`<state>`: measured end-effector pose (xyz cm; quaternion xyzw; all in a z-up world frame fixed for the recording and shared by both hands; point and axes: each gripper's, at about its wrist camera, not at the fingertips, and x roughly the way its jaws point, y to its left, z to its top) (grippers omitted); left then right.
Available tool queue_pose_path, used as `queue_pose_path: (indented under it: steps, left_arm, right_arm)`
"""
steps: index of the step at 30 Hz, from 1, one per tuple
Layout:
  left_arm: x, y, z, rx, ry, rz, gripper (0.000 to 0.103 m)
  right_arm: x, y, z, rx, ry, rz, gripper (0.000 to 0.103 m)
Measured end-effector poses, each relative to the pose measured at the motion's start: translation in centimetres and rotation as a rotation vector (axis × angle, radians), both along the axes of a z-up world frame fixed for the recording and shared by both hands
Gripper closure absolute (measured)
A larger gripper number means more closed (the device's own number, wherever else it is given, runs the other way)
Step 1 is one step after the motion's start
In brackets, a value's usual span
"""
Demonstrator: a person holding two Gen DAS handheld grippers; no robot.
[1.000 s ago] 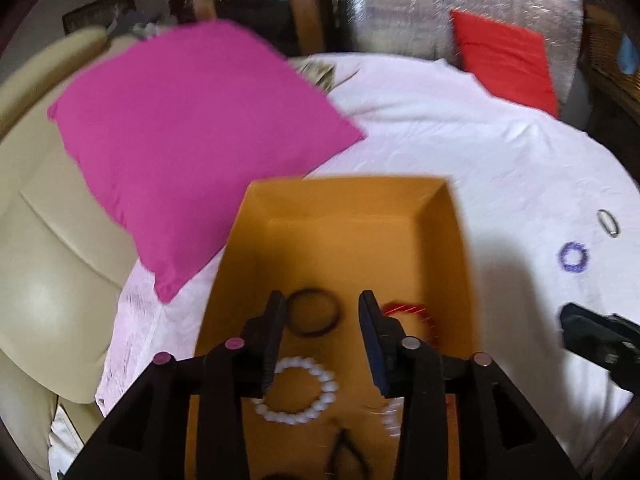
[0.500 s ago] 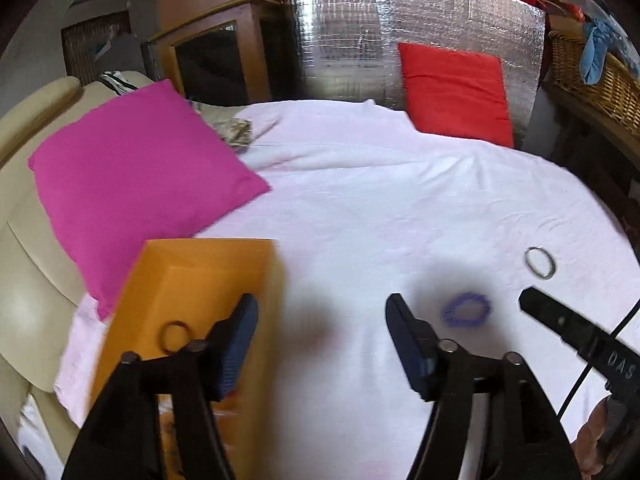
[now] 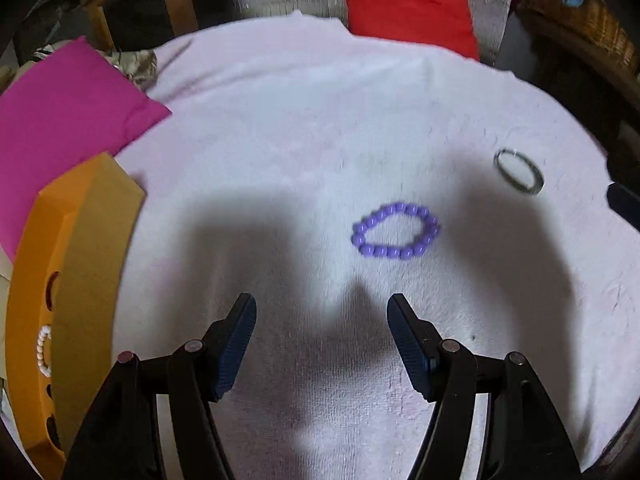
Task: Organize jewelry
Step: 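Grasp the bronze cuff bracelet with the right tool while the left tool approaches the purple bead bracelet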
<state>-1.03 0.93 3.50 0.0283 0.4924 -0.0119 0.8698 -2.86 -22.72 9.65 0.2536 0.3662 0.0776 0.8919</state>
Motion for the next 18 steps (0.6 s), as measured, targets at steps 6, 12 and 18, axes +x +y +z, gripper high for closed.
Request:
queue_pose_path:
  steps: [6, 12, 18]
  left_arm:
    - [0.5, 0.1, -1.0, 0.007, 0.015, -0.005, 0.034]
    - [0.0, 0.9, 0.1, 0.019, -0.064, -0.004, 0.03]
    - [0.8, 1.7, 0.1, 0.0, -0.051, 0.006, 0.03]
  right_arm:
    - [0.5, -1.5, -1.1, -0.032, 0.044, -0.035, 0.069]
    - [0.5, -3.3, -1.2, -0.039, 0.054, -0.068, 0.069]
    - [2.4, -6.0, -2.1, -0.02, 0.087, -0.117, 0.069]
